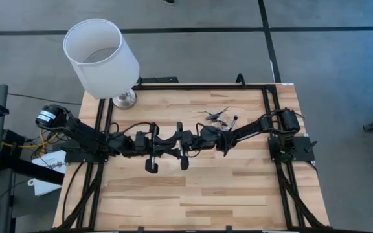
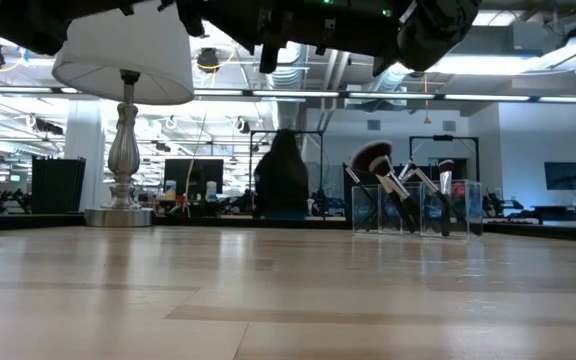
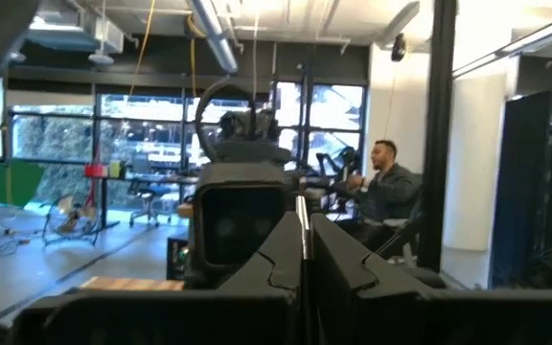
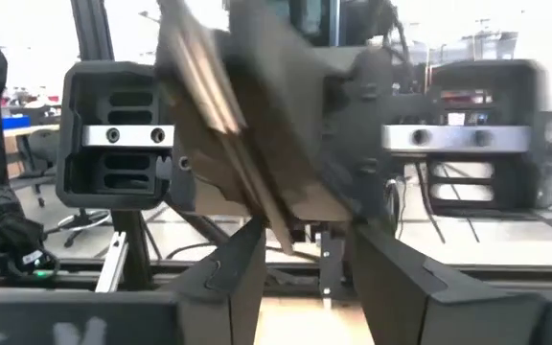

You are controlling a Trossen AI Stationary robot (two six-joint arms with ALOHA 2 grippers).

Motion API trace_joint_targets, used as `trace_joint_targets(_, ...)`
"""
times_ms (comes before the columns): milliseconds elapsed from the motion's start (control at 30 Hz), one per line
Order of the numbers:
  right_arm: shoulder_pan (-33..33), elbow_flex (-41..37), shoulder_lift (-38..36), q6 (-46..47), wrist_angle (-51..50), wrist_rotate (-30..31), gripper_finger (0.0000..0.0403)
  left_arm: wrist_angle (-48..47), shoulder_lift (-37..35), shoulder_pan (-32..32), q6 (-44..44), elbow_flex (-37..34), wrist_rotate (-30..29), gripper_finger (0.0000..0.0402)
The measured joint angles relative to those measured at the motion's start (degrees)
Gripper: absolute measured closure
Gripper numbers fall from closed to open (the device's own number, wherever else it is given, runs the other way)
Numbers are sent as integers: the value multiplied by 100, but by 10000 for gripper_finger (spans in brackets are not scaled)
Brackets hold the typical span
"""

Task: Put items in baskets/containers
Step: Put the liner brush into the transparent organizer

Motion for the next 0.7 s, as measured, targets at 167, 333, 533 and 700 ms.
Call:
trace_joint_targets(167, 0, 21, 10, -17, -193, -47, 301, -57, 17, 13, -21, 6, -14, 392)
trace_joint_targets(333, 5, 21, 10, -62, -152, -68, 351, -67, 17, 15, -25, 3, -73, 392)
trace_joint_targets(533, 13, 21, 10, -148, -123, -113, 392, -72, 11, 15, -39, 0, -129, 392)
trace_joint_targets(700, 13, 21, 10, -36, -213, -71, 392, -103, 13, 13, -49, -12, -146, 383)
